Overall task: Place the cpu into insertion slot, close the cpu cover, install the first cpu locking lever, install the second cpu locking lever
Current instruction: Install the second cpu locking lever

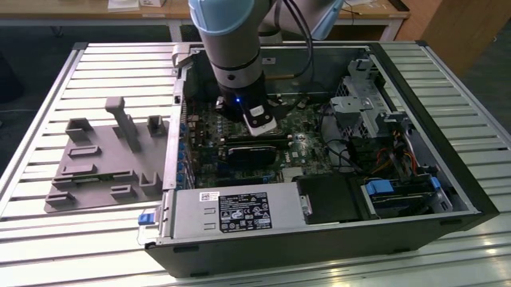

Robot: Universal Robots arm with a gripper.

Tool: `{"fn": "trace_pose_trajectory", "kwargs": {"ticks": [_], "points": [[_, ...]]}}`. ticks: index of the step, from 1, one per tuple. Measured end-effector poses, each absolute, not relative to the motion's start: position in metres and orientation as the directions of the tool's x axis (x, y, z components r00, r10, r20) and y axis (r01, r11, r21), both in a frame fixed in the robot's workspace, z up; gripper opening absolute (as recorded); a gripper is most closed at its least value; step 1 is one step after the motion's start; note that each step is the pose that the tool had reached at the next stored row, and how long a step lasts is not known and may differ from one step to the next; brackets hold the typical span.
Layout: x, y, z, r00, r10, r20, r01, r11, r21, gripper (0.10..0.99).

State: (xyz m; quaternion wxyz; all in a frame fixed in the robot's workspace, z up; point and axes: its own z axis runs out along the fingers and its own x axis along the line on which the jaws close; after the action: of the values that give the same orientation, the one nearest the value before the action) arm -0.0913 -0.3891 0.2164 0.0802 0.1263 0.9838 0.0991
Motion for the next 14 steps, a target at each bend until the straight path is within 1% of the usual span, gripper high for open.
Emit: {"fn": "trace_pose_trajectory", "kwargs": {"ticks": [11, 14], "points": [[-0.077, -0.377, 0.216, -0.956, 0.262, -0.133, 0.234, 0.952, 0.197, 0.102], [-0.074, -0.368, 0.216, -0.956, 0.261, -0.134, 0.234, 0.954, 0.189, 0.102]]}}
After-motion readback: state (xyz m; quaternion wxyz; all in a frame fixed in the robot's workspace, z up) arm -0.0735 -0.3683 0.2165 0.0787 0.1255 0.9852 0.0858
